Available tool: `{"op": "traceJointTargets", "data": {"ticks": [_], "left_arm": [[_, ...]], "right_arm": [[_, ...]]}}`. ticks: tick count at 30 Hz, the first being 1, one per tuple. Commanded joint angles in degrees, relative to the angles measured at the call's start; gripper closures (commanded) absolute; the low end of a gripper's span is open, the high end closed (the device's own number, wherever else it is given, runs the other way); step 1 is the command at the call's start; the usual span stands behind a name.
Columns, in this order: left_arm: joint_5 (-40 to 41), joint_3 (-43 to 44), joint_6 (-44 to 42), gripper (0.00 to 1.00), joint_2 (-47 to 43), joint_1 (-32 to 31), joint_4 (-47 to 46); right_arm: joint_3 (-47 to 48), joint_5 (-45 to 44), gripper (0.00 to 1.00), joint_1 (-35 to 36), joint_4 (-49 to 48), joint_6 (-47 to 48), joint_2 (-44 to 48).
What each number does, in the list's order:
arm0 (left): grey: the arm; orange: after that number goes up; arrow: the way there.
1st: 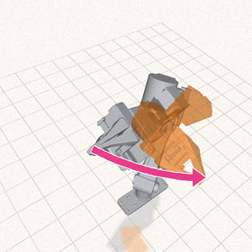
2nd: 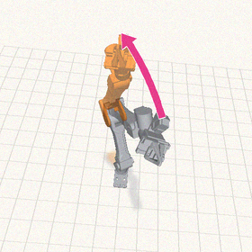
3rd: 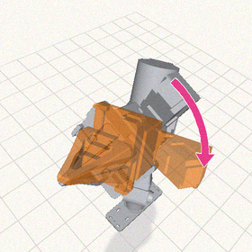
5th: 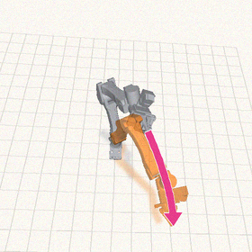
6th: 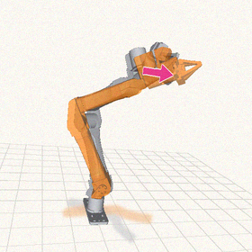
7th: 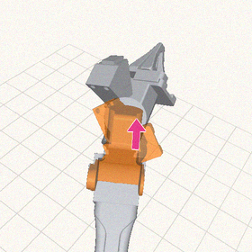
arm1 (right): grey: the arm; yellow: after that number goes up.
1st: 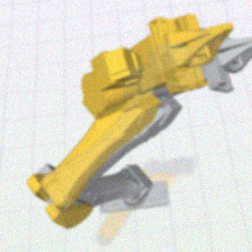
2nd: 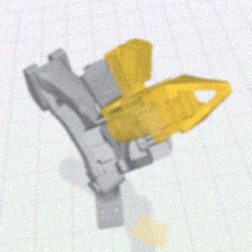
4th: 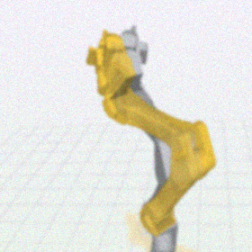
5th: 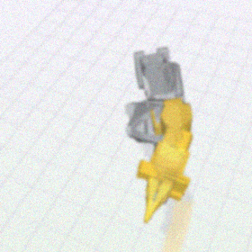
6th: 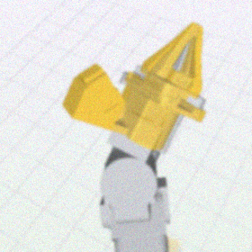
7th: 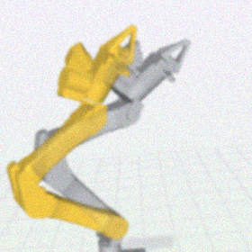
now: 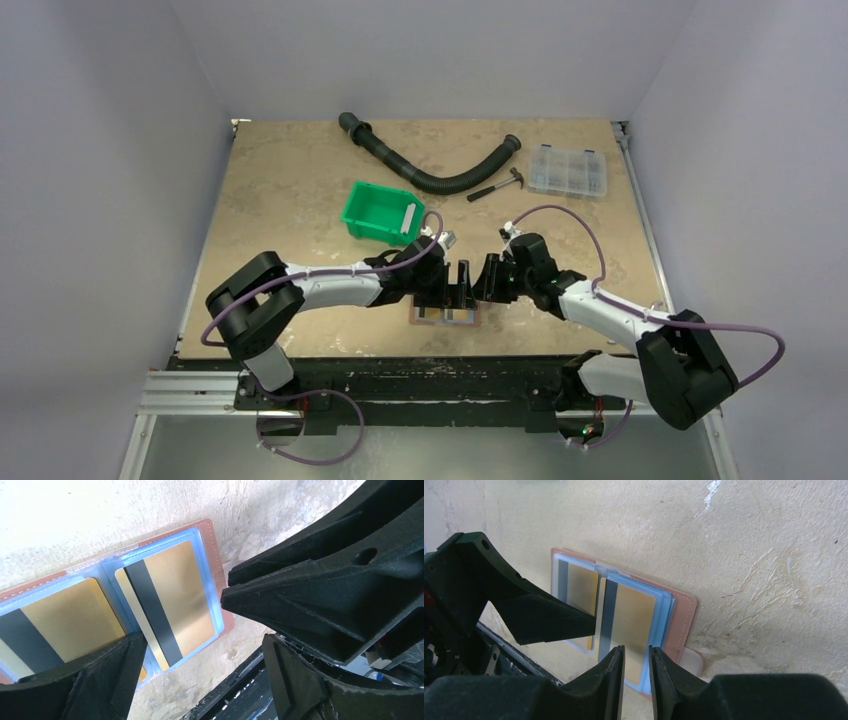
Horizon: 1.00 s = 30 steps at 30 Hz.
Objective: Put the credit cards into the card holder
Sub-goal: Insert the credit card into the card holder.
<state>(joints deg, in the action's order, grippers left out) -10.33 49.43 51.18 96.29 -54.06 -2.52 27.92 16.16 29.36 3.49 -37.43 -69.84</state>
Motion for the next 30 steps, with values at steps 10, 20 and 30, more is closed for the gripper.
{"op": "traceJointTargets", "data": {"ticks": [10,20,30], "left_arm": [[2.3,5.6,-3.5,0.18,-3.6,0.0,7.1],[2.6,3.4,-3.4,0.46,0.4,0.0,4.0],[7.0,0.7,-4.1,0.54,-0.8,-0.1,5.6]], "right_arm": [[-0.3,1.1,0.67,0.4,0.1,-0.3,1.2],[-0.5,2.0,0.66,0.4,-1.0,-0.9,0.3],[-0.8,3.2,0.63,0.4,-1.9,-0.8,-0.7]]}}
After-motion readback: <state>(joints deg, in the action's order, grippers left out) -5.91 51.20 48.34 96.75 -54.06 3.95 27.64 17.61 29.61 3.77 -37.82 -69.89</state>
